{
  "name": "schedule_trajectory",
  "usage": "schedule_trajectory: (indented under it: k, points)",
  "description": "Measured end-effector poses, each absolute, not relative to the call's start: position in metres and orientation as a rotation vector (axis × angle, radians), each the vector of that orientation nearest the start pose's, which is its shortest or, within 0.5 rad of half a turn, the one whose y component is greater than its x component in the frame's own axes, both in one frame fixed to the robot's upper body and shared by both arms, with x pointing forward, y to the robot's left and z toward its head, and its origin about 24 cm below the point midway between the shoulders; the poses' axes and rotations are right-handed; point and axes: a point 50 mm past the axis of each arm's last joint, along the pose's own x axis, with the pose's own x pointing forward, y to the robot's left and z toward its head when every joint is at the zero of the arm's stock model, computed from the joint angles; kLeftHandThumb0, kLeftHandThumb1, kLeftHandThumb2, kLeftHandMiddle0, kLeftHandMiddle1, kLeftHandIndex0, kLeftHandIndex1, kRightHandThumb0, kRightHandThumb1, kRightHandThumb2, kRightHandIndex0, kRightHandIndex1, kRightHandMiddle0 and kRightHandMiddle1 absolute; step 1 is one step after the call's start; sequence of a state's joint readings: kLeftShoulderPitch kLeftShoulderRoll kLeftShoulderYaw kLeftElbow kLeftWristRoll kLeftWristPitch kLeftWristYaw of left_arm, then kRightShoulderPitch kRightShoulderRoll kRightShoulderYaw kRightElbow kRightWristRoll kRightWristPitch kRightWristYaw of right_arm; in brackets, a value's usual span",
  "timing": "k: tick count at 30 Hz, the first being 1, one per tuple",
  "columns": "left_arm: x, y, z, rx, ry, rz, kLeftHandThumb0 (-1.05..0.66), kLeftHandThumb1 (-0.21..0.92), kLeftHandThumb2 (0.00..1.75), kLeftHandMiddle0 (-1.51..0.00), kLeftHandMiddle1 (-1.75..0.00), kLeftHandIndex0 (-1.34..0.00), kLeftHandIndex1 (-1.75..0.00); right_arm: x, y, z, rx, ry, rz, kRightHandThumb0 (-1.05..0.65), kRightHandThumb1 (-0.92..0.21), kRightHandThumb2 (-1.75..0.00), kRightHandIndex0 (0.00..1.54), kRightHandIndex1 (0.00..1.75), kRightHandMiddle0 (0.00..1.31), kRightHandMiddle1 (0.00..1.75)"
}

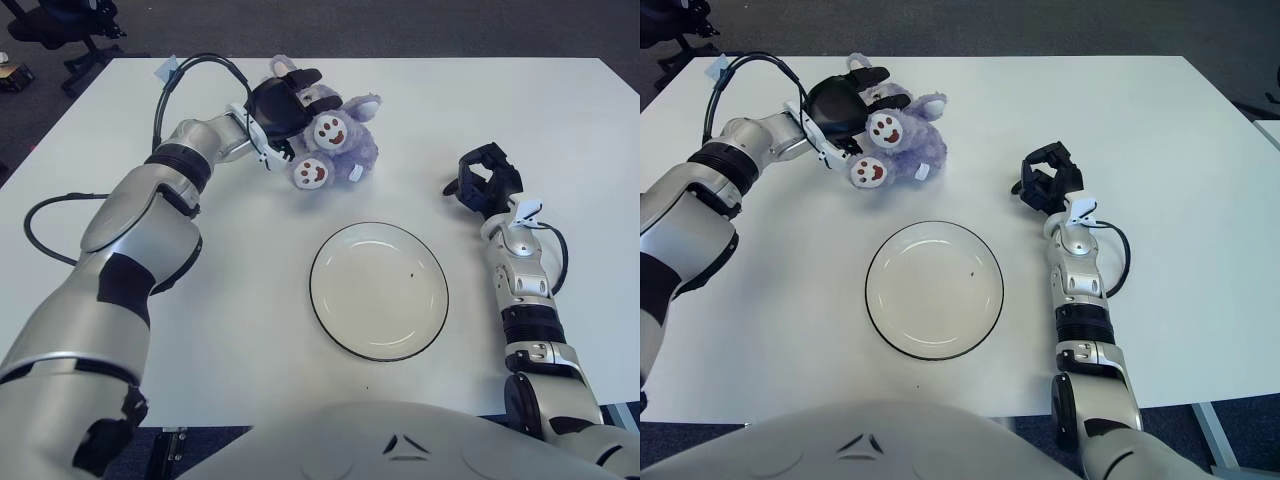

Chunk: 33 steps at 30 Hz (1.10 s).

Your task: Put the doll into the plate.

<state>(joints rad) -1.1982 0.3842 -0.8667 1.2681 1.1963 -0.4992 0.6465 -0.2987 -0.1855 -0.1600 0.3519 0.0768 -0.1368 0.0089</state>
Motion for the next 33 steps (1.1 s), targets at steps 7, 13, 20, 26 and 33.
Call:
schedule_trajectory:
  k: [7,13,20,26,33]
  points:
    - [0.396,0.108,0.137,1.928,-0.869,-0.455,-0.60,0.90,0.00,-0.38,0.00,-0.27,-0.01,0.308,-0.212,0.064,-0.072,-0.098,-0.114,-0.40,-0.63,-0.90,0.85,1.75,0.38,1.75]
    - [0.396,0.105,0.136,1.924,-0.856,-0.436,-0.61,0.90,0.00,-0.39,-0.01,-0.27,-0.01,0.308,-0.212,0.064,-0.072,-0.098,-0.113,-0.40,-0.63,-0.90,0.85,1.75,0.38,1.75]
    - [0.397,0.101,0.137,1.886,-0.841,-0.386,-0.62,0.90,0.00,-0.40,-0.01,-0.27,-0.01,0.308,-0.211,0.064,-0.072,-0.099,-0.110,-0.40,-0.63,-0.90,0.85,1.75,0.38,1.75]
    - [0.398,0.098,0.139,1.836,-0.826,-0.325,-0.62,0.90,0.00,-0.40,0.00,-0.28,-0.01,0.308,-0.211,0.065,-0.073,-0.101,-0.102,-0.40,-0.63,-0.90,0.85,1.75,0.38,1.75]
    - [0.398,0.094,0.136,1.808,-0.812,-0.308,-0.62,0.90,0.00,-0.40,0.00,-0.28,-0.01,0.308,-0.211,0.065,-0.075,-0.110,-0.092,-0.39,-0.63,-0.90,0.85,1.75,0.38,1.75]
